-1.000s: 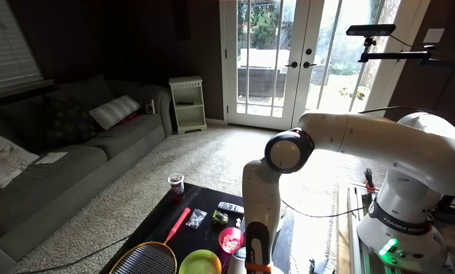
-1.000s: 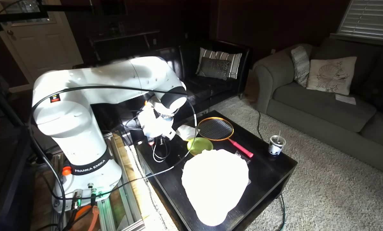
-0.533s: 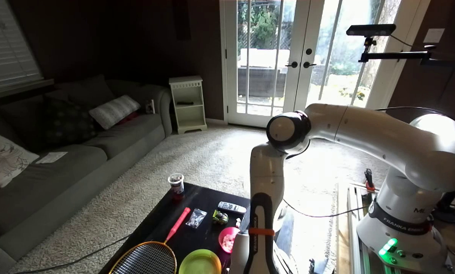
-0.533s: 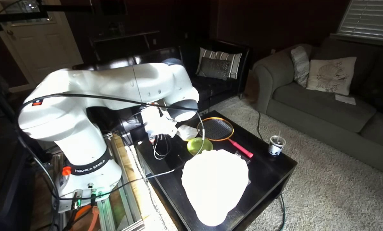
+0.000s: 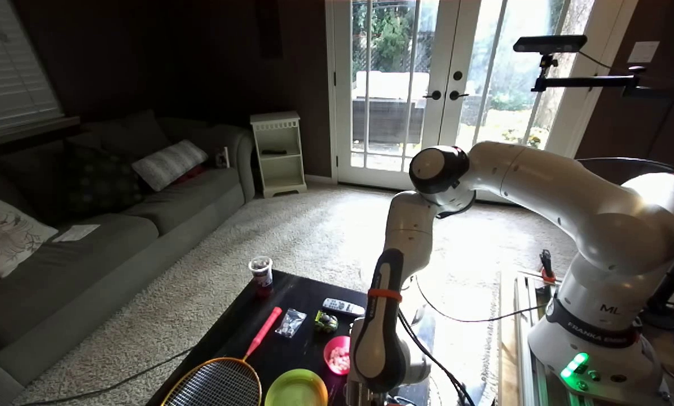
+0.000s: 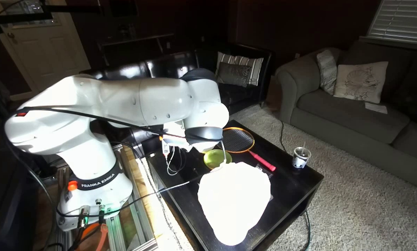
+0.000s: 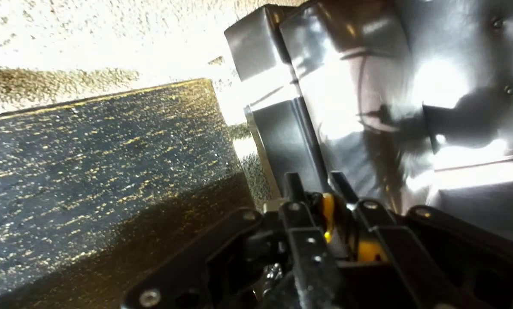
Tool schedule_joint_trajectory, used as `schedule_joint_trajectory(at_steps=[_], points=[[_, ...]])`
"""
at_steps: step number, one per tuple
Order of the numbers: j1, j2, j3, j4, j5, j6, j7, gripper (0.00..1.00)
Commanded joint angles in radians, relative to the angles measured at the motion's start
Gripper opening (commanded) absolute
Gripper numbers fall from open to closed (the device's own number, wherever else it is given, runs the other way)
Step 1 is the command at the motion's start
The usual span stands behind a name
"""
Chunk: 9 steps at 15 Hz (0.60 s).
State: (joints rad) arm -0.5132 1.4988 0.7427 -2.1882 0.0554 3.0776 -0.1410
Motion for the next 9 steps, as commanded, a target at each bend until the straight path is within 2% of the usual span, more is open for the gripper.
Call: schedule_joint_trajectory(at_steps=[1,3,4,7,9], points=[[-0.002,0.000,-0.008,0.005,0.015,-0.022,-0.031,0.20],[0.002,0.000,-0.010,0.008,0.045,-0.030,-0.069,0.20],[-0.011,0.000,-0.005,0.008,0.054,-0.059,-0.078,0.05],[-0.070,-0.001,0.009,0.021,0.194,-0.206,-0.176,0.05],[-0.065,-0.002,-0.006,0.055,0.311,-0.297,-0.246,0.05]])
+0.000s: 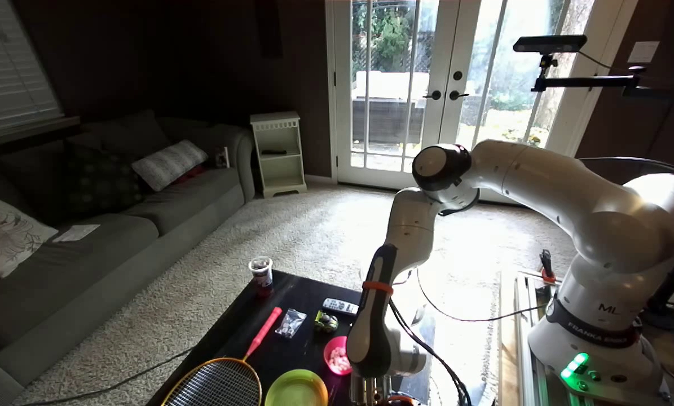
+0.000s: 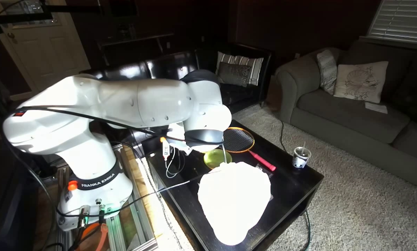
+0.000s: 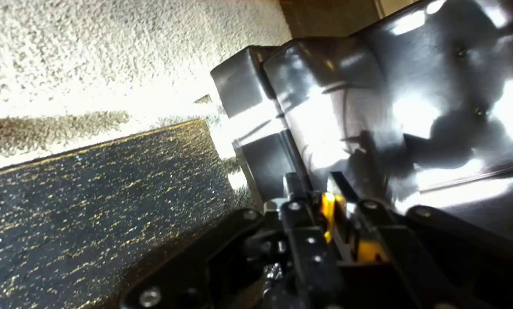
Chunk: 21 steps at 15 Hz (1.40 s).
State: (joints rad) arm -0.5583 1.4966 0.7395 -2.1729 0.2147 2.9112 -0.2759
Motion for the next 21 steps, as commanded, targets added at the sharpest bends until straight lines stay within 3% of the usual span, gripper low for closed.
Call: schedule_joint_trajectory(at_steps=[1,6,12,18,21], points=[[-0.005,0.000,-0.018,0.064,0.210,-0.174,-0.145,0.05],[0.118,-0.004,-0.105,0.183,0.462,-0.278,-0.334,0.05],[0.324,-0.004,-0.212,0.319,0.661,-0.398,-0.533,0.05],[0.515,-0.007,-0.375,0.449,0.864,-0.747,-0.595,0.05],[0.610,-0.008,-0.470,0.494,0.952,-0.865,-0.585,0.05]])
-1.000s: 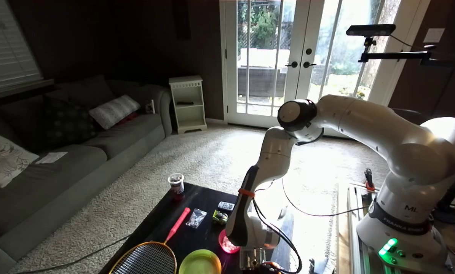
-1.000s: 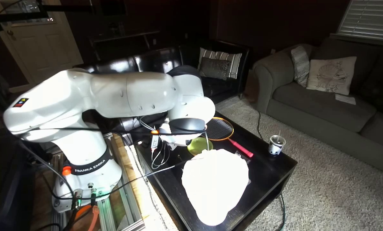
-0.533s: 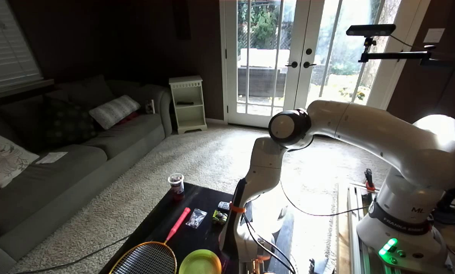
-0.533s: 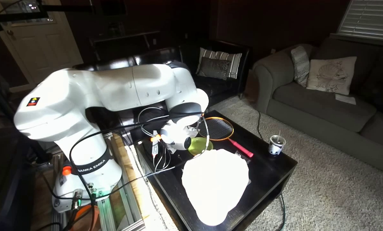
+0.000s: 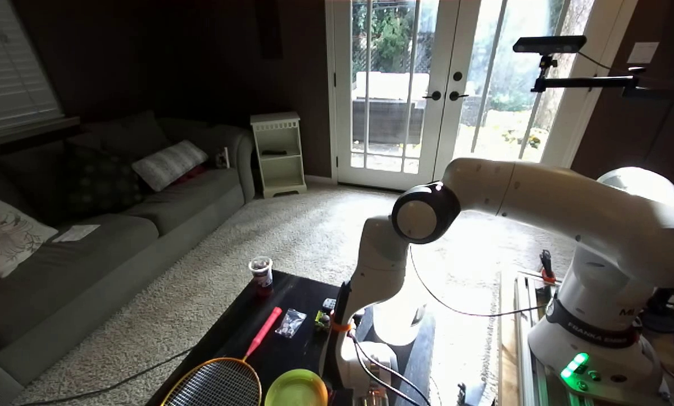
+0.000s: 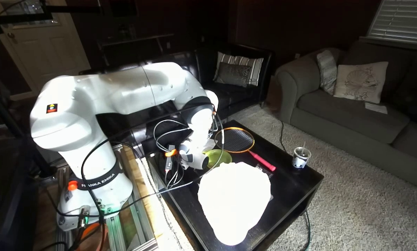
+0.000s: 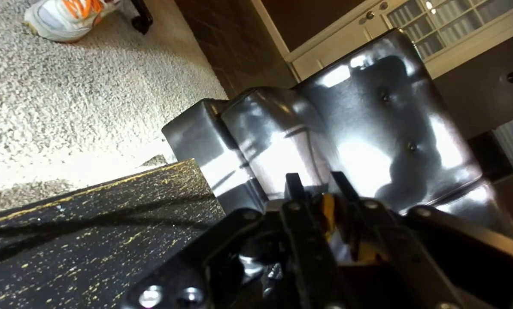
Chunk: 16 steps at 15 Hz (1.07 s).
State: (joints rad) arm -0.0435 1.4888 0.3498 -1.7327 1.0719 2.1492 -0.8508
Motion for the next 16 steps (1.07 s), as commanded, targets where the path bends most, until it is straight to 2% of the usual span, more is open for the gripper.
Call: schedule_joint_trajectory(at_steps=[1,2,3,6,7,10,16], points=[[0.126,0.000,-0.106,0.064,0.119,-0.112,-0.010,0.05],[0.059,0.000,-0.059,0.029,0.056,-0.064,0.000,0.05],[0.088,-0.001,-0.083,0.042,0.074,-0.082,-0.002,0.20],[0.084,-0.001,-0.080,0.042,0.074,-0.082,-0.003,0.20],[0.070,0.000,-0.069,0.036,0.061,-0.069,-0.001,0.05],[0.088,0.000,-0.098,0.038,0.086,-0.075,0.019,0.05],[0.153,0.001,-0.178,0.047,0.131,-0.164,0.043,0.05]])
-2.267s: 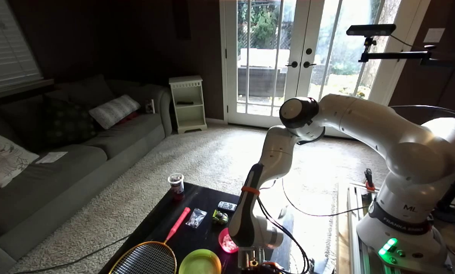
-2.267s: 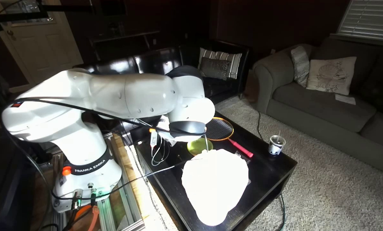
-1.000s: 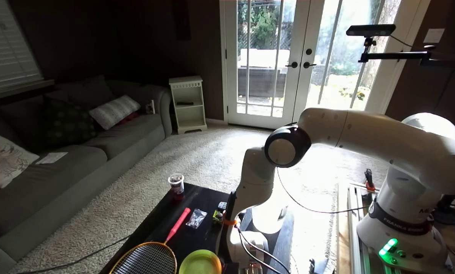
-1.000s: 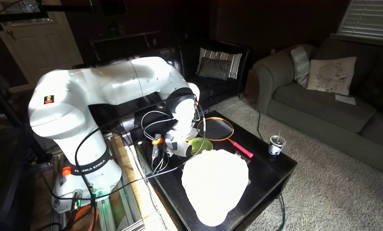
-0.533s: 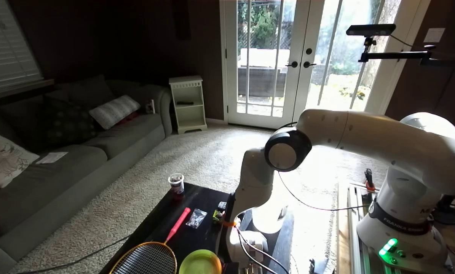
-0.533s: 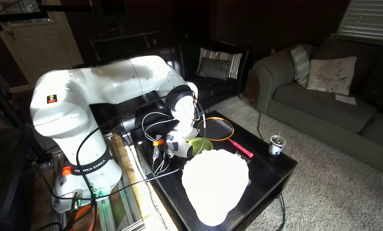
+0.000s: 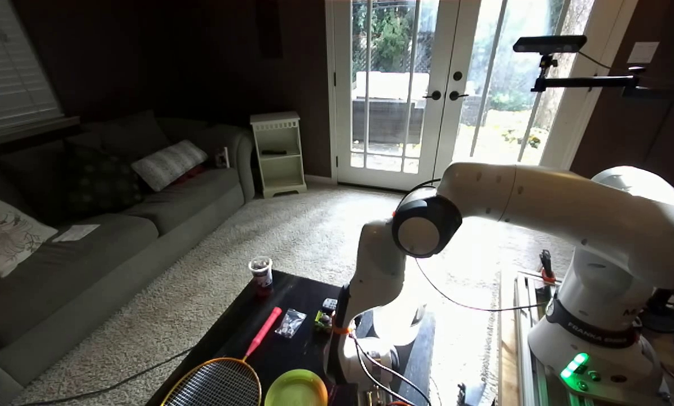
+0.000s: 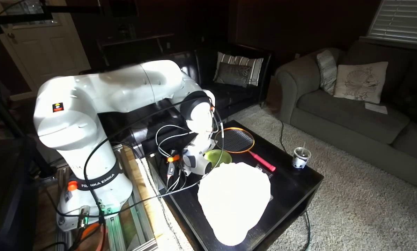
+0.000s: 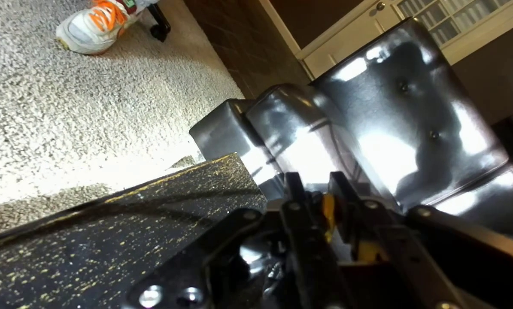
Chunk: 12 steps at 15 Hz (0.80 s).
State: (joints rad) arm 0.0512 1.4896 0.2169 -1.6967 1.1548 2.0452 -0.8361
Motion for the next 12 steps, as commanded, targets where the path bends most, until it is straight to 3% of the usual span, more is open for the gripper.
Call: schedule_joint_trajectory(at_steps=[1,4,12], points=[[0.071,0.000,-0.059,0.012,0.060,-0.082,0.037,0.05],[0.101,0.000,-0.091,0.009,0.118,-0.126,0.077,0.05],[0.144,0.001,-0.142,-0.013,0.357,-0.105,0.100,0.05]])
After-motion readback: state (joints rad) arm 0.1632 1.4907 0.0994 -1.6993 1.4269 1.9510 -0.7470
